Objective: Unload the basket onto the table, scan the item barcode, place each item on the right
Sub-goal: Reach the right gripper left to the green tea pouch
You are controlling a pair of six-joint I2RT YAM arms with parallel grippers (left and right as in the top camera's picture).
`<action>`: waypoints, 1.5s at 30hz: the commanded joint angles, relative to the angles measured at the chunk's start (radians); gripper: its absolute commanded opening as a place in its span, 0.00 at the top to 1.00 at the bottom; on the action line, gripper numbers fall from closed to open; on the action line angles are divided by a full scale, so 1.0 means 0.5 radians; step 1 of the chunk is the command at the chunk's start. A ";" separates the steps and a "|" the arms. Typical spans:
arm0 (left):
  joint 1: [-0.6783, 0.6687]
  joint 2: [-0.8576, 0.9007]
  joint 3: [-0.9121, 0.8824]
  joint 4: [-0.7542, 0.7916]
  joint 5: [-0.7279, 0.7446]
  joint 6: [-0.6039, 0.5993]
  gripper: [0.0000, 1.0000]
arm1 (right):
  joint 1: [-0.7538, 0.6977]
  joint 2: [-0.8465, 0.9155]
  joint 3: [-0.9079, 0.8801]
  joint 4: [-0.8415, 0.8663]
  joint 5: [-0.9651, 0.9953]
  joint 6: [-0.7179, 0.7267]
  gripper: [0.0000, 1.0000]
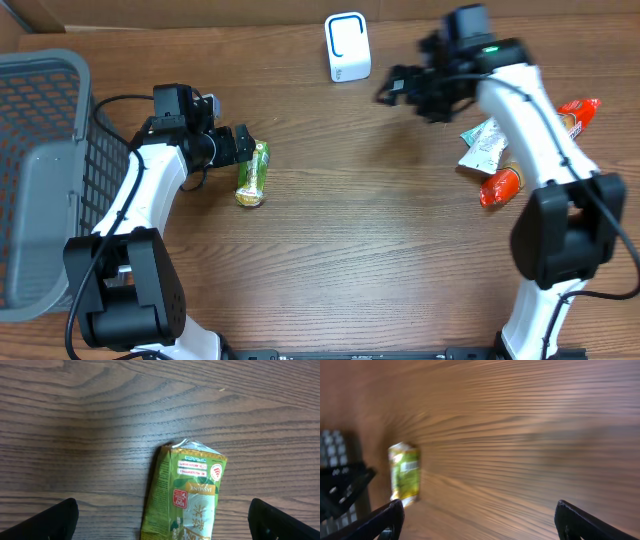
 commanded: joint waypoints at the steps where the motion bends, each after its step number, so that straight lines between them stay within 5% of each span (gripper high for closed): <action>1: 0.009 0.002 0.026 0.006 -0.021 0.030 0.01 | 0.239 0.018 0.040 0.106 0.043 0.070 0.04; 5: 0.071 -0.008 0.157 0.002 0.030 0.014 0.01 | 0.457 0.124 0.040 0.221 0.042 0.135 0.07; 15: 0.523 -0.014 1.077 -0.789 0.189 0.015 0.01 | 0.913 0.354 0.040 0.607 0.091 0.317 0.22; 26: 0.581 -0.013 1.095 -0.902 0.184 0.016 0.01 | 1.141 0.539 0.040 0.699 0.277 0.367 0.33; 40: 0.576 -0.013 1.094 -0.898 0.183 0.016 0.00 | 1.112 0.616 0.040 0.655 0.401 0.375 0.80; 45: 0.574 -0.013 1.094 -0.898 0.184 0.016 0.00 | 1.077 0.610 0.043 0.616 0.403 0.102 0.96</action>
